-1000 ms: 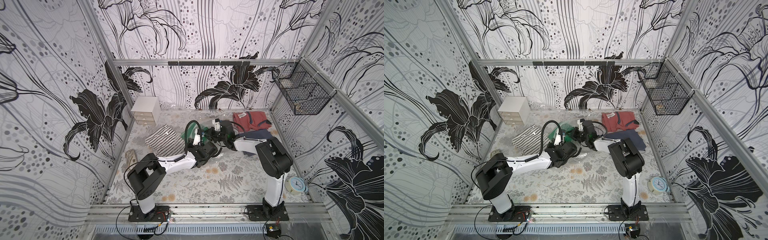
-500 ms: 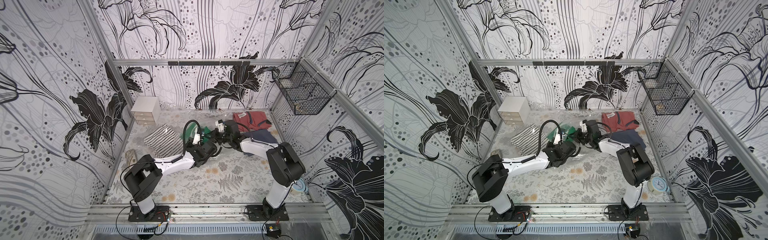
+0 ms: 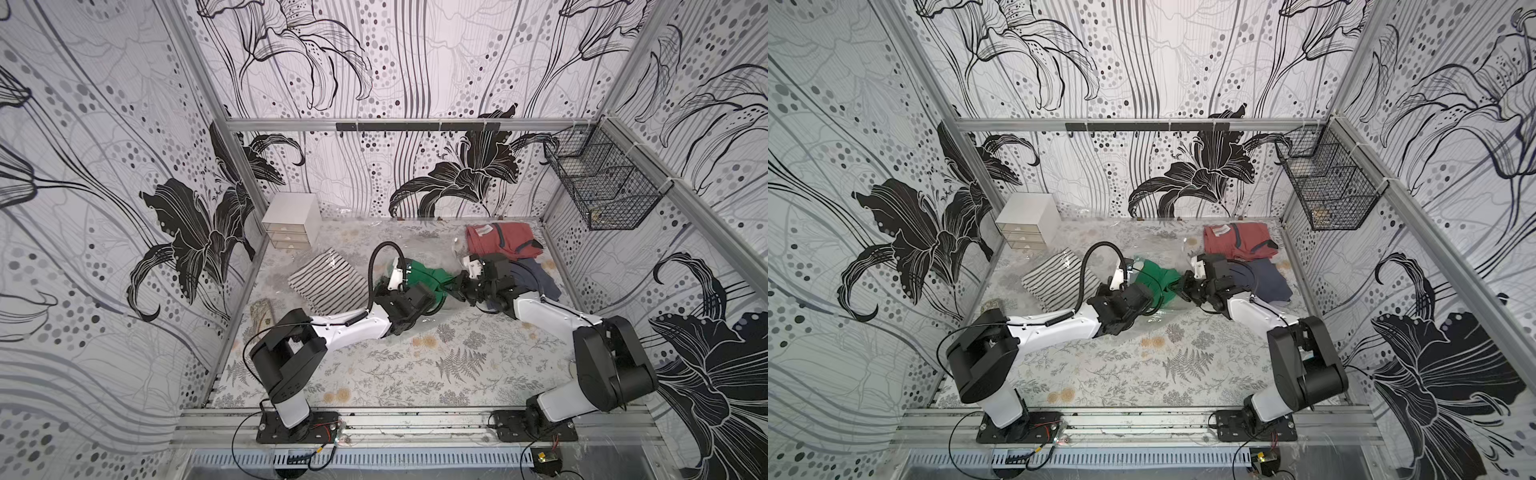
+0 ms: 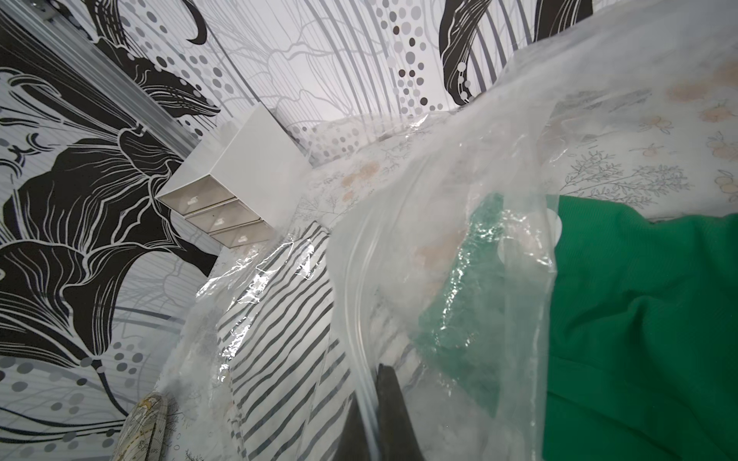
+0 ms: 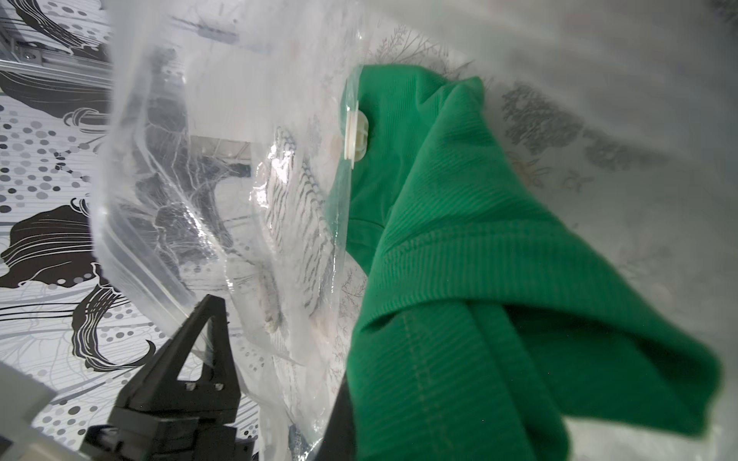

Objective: Take the tank top out of the vacuum bag
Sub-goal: Take out the tank top from the vacuum bag.

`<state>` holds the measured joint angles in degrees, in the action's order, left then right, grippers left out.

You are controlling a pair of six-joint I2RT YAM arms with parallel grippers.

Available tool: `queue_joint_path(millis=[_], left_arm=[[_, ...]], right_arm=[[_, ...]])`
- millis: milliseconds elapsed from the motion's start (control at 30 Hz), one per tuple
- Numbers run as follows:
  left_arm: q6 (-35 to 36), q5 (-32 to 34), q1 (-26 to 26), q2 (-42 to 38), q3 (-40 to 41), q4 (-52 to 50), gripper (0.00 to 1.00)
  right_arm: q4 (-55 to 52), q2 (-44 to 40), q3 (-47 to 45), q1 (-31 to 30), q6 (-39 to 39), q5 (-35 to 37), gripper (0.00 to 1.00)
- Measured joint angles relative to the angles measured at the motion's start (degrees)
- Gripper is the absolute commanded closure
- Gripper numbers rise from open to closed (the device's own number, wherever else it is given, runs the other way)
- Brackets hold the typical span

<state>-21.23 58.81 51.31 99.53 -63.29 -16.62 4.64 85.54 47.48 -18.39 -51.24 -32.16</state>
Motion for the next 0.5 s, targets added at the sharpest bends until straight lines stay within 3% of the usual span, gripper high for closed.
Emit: queue_joint_path(millis=[233, 500], left_arm=[[-2.3, -1.9, 4.0, 5.8, -2.9, -1.8, 1.0], [-3.4, -2.5, 3.8, 7.1, -3.4, -3.2, 1.0]], right_arm=[[-6.0, -0.9, 3.3, 1.9, 3.9, -2.3, 1.0], [-16.2, -4.3, 5.6, 5.8, 9.2, -3.6, 1.0]])
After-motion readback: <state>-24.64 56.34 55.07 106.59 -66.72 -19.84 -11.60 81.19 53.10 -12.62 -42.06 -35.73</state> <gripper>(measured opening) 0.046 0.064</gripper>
